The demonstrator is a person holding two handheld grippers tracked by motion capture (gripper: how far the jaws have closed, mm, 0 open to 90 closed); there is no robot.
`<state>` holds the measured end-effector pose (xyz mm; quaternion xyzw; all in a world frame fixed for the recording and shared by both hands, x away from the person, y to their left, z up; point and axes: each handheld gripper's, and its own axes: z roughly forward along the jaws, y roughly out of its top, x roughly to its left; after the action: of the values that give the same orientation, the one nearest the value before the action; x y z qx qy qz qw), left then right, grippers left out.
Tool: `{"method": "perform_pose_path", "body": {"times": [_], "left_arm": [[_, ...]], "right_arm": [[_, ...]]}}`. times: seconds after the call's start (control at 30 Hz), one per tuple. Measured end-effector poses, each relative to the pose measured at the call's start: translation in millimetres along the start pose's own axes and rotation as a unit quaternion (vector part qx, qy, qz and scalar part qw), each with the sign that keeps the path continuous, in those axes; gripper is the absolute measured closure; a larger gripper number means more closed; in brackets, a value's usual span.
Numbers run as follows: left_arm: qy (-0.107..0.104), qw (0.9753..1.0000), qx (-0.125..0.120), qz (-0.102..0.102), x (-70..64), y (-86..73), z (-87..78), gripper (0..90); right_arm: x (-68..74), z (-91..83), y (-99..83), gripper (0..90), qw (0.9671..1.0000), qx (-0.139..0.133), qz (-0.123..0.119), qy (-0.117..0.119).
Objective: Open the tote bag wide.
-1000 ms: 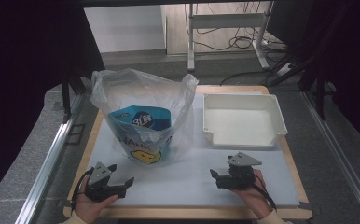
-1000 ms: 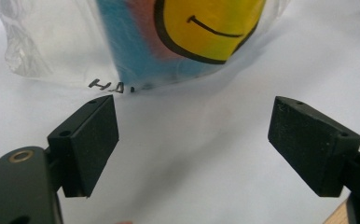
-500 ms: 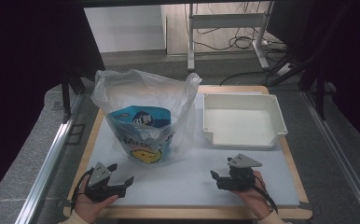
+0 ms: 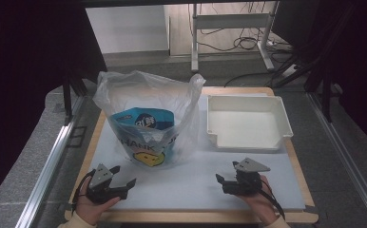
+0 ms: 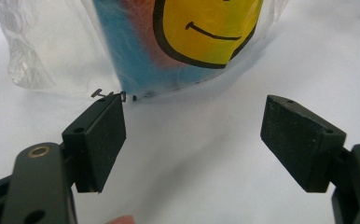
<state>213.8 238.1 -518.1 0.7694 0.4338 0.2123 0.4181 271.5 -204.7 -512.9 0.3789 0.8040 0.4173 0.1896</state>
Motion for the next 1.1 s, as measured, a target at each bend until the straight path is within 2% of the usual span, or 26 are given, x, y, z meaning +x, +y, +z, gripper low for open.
{"method": "perform_pose_path", "body": {"times": [0.2,0.23,0.3,0.4,0.5,0.63,0.8,0.87,0.9,0.93,1.1], "left_arm": [[-0.006,0.9999,-0.010,-0.005,4.3,3.7,-3.9,21.9],[-0.017,0.9996,-0.021,-0.011,8.1,8.6,-8.9,23.1],[-0.019,0.9993,-0.029,-0.011,10.6,13.3,-13.8,23.5],[-0.017,0.9989,-0.039,-0.020,15.3,19.3,-22.3,24.0],[-0.011,0.9988,-0.039,-0.029,19.4,23.5,-28.5,25.4],[-0.005,0.9983,-0.051,-0.030,21.0,29.7,-36.6,26.3],[-0.004,0.9978,-0.061,-0.025,21.8,44.8,-44.5,26.7],[0.001,0.9974,-0.068,-0.022,22.3,56.3,-48.5,26.9],[0.001,0.9974,-0.068,-0.022,22.3,56.3,-48.5,27.1],[0.003,0.9970,-0.073,-0.026,24.0,65.0,-51.1,27.3],[0.003,0.9965,-0.080,-0.025,28.2,85.6,-59.1,27.0]], "right_arm": [[-1.9,-1.1,-0.8,19.3,1.0000,-0.001,0.009,0.004],[-2.7,-1.1,-1.1,19.3,0.9999,-0.002,0.012,0.005],[-3.2,-0.5,-1.5,19.4,0.9999,0.000,0.015,0.006],[-3.7,1.0,-2.1,19.3,0.9995,0.002,0.026,0.016],[-3.0,2.2,-2.4,19.3,0.9996,0.004,0.025,0.015],[-2.2,1.5,-2.0,19.4,0.9996,0.003,0.024,0.015],[-2.2,0.9,-1.9,19.3,0.9995,0.002,0.028,0.014],[-1.5,1.1,-2.0,19.4,0.9995,0.004,0.027,0.014],[-1.5,1.1,-2.0,19.4,0.9995,0.004,0.027,0.014],[-0.3,1.1,-1.9,19.4,0.9996,0.006,0.025,0.012],[-0.4,0.5,-2.0,19.4,0.9996,0.006,0.026,0.010]]}}
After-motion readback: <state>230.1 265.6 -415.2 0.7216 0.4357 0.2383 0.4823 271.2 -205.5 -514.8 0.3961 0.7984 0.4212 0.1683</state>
